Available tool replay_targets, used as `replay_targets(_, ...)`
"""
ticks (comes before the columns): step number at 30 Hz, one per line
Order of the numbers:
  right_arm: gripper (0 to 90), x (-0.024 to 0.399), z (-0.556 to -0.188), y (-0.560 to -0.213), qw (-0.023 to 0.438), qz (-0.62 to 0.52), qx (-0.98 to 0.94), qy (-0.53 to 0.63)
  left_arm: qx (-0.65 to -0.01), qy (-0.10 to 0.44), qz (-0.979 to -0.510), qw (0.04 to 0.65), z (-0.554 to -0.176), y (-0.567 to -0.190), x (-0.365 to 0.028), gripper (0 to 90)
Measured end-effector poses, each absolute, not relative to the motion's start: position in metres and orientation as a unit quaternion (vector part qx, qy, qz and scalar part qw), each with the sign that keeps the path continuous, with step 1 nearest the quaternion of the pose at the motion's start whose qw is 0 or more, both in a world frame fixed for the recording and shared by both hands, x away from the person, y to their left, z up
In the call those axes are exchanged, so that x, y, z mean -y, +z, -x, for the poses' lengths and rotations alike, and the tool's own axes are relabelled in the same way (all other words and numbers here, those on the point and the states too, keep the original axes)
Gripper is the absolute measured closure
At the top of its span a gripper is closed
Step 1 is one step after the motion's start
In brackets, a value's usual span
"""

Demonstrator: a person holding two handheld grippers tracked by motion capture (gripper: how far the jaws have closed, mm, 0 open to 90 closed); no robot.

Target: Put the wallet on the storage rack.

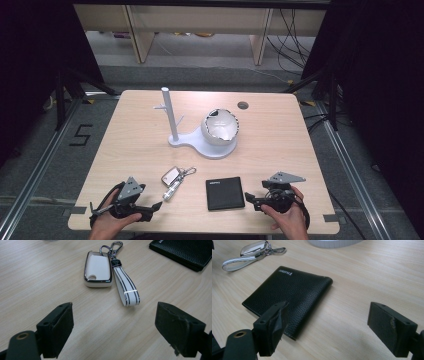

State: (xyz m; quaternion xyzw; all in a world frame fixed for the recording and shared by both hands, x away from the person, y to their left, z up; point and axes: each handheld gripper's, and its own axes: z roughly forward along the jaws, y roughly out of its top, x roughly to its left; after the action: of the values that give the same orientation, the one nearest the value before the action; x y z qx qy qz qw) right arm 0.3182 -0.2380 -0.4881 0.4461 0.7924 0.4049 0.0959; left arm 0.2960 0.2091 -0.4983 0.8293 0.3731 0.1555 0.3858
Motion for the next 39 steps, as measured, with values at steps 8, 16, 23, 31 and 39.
replay_targets(8, 20.5, 0.239, -0.319, -0.489, 0.084, -0.446, -0.792, 0.407, -0.367, 0.111, -0.822, 0.420, -0.294, -0.499, -0.202, 23.9)
replay_targets(16, 24.9, 0.243, -0.322, -0.487, 0.044, -0.460, -0.773, 0.435, -0.332, 0.087, -0.814, 0.469, -0.291, -0.491, -0.181, 52.4)
replay_targets(23, 25.9, 0.239, -0.320, -0.483, 0.016, -0.464, -0.770, 0.437, -0.286, 0.089, -0.833, 0.465, -0.298, -0.485, -0.154, 71.1)
replay_targets(31, 27.5, 0.237, -0.324, -0.488, -0.006, -0.451, -0.769, 0.453, -0.254, 0.081, -0.856, 0.444, -0.311, -0.489, -0.118, 80.3)
replay_targets(39, 27.9, 0.232, -0.325, -0.489, -0.027, -0.457, -0.766, 0.451, -0.230, 0.082, -0.872, 0.425, -0.319, -0.494, -0.098, 88.8)
